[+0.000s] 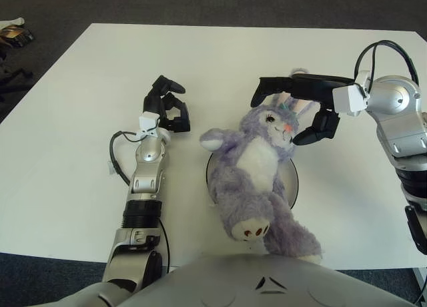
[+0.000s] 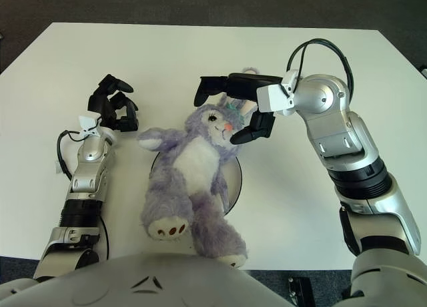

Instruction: Put the doll into the plate.

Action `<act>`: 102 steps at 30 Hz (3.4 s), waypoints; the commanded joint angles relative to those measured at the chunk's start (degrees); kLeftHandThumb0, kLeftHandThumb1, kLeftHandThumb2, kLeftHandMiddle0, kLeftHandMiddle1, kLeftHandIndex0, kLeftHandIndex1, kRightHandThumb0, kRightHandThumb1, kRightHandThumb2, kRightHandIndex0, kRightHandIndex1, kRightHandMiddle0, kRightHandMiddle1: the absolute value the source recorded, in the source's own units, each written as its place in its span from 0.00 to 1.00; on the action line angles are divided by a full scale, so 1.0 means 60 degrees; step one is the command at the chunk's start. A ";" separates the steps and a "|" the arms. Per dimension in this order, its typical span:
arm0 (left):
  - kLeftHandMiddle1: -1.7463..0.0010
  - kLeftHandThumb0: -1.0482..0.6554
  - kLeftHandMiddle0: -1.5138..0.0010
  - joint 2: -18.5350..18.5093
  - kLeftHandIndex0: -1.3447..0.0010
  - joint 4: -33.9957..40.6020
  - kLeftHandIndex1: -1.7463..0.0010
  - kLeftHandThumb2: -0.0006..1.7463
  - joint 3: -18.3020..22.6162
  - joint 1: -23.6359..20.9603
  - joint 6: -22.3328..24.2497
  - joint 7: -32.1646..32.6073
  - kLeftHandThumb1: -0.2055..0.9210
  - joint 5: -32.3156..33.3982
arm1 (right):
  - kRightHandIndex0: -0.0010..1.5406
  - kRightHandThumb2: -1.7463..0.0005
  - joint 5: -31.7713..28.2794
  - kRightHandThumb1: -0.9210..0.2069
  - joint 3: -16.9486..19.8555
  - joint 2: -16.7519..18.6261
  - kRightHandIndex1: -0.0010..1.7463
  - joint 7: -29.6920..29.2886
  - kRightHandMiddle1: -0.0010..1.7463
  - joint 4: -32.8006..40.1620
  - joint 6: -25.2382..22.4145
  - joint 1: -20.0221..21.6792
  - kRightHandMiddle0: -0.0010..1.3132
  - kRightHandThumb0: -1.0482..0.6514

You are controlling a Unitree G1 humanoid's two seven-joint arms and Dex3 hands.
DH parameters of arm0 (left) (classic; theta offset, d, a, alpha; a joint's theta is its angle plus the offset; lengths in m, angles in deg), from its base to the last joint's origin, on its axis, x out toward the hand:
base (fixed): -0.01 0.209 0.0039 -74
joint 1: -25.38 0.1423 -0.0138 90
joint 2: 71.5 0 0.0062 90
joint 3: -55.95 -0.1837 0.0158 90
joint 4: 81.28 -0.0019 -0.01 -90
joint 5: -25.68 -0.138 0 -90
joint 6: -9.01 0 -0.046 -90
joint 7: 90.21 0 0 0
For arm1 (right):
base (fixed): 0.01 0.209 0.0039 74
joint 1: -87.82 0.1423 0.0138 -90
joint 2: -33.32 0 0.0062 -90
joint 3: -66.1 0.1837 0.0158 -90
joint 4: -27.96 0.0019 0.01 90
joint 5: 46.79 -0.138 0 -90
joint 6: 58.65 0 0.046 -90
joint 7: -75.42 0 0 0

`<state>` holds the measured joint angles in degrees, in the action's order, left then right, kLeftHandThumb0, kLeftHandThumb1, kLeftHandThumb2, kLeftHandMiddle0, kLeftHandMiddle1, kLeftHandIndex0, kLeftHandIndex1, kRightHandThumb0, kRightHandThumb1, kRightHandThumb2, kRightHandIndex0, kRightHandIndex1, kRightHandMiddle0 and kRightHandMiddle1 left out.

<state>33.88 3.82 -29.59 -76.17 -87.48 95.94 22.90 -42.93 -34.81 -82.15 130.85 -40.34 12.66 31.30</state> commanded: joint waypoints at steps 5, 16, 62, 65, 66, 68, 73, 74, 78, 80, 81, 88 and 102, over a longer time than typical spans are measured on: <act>0.00 0.61 0.47 -0.0107 0.55 -0.0073 0.01 0.93 -0.0013 0.0050 -0.0100 -0.0153 0.22 0.0074 | 0.00 0.27 -0.0191 0.75 0.0378 0.0002 0.31 -0.0224 0.59 -0.0714 -0.0672 0.0816 0.00 0.57; 0.00 0.61 0.46 -0.0083 0.54 -0.0134 0.01 0.94 0.0003 0.0063 -0.0140 -0.0196 0.21 0.0181 | 0.00 0.26 -0.0805 0.77 0.0886 0.0269 0.27 -0.0487 0.60 -0.1782 -0.0183 0.1085 0.00 0.56; 0.00 0.61 0.47 -0.0315 0.55 -0.0700 0.00 0.94 0.0068 -0.0114 -0.0546 -0.0245 0.22 0.0178 | 0.00 0.15 0.3243 0.80 0.1382 0.0049 0.42 -0.5427 0.73 -0.3995 0.1972 -0.0062 0.03 0.73; 0.00 0.61 0.47 -0.0333 0.55 -0.0784 0.00 0.94 0.0061 -0.0111 -0.0626 -0.0186 0.22 0.0131 | 0.01 0.14 0.3209 0.79 0.1543 0.0250 0.42 -0.5838 0.73 -0.4132 0.1814 -0.0335 0.03 0.73; 0.00 0.61 0.47 -0.0338 0.55 -0.0806 0.00 0.94 0.0064 -0.0117 -0.0640 -0.0179 0.22 0.0130 | 0.01 0.14 0.3185 0.78 0.1574 0.0293 0.42 -0.5922 0.73 -0.4149 0.1771 -0.0387 0.04 0.73; 0.00 0.61 0.47 -0.0334 0.55 -0.0819 0.00 0.94 0.0069 -0.0123 -0.0625 -0.0167 0.22 0.0138 | 0.01 0.14 0.3221 0.78 0.1642 0.0439 0.43 -0.6175 0.73 -0.4073 0.1518 -0.0424 0.04 0.73; 0.00 0.61 0.48 -0.0320 0.56 -0.0784 0.00 0.93 0.0075 -0.0117 -0.0511 -0.0136 0.23 0.0146 | 0.03 0.13 0.3489 0.75 0.1690 0.0567 0.45 -0.7068 0.74 -0.4432 0.1845 -0.0618 0.07 0.74; 0.00 0.61 0.48 -0.0319 0.56 -0.0776 0.00 0.93 0.0074 -0.0115 -0.0490 -0.0136 0.23 0.0147 | 0.04 0.13 0.3511 0.75 0.1677 0.0567 0.46 -0.7169 0.74 -0.4496 0.1914 -0.0627 0.07 0.74; 0.00 0.61 0.47 -0.0319 0.56 -0.0761 0.00 0.93 0.0084 -0.0085 -0.0467 -0.0162 0.22 0.0178 | 0.07 0.14 0.3552 0.74 0.1573 0.0755 0.50 -0.8427 0.74 -0.6451 0.3150 -0.0500 0.11 0.73; 0.00 0.61 0.47 -0.0310 0.55 -0.0776 0.00 0.94 0.0088 -0.0078 -0.0500 -0.0176 0.22 0.0198 | 0.11 0.14 0.3525 0.73 0.1537 0.0843 0.58 -0.8975 0.78 -0.7529 0.3731 -0.0330 0.15 0.73; 0.00 0.61 0.47 -0.0308 0.55 -0.0801 0.00 0.94 0.0093 -0.0088 -0.0519 -0.0181 0.22 0.0208 | 0.12 0.14 0.3528 0.73 0.1526 0.0885 0.59 -0.9251 0.78 -0.8001 0.3970 -0.0257 0.15 0.73; 0.00 0.61 0.48 -0.0367 0.56 -0.1088 0.00 0.93 0.0144 -0.0189 -0.0689 -0.0362 0.23 0.0363 | 0.33 0.20 0.2881 0.65 0.2097 0.1909 0.83 -1.0422 0.97 -0.8082 0.3434 -0.0614 0.33 0.66; 0.00 0.61 0.45 -0.0578 0.55 -0.1847 0.00 0.95 0.0410 -0.0546 -0.1192 -0.0981 0.20 0.0914 | 0.53 0.18 -0.0037 0.70 0.3967 0.3652 0.82 -1.0856 1.00 -0.8916 0.3746 -0.0409 0.45 0.62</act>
<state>31.11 -5.53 -27.74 -79.18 -93.14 90.81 27.51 -40.24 -13.34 -61.45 66.34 -92.82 33.75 27.96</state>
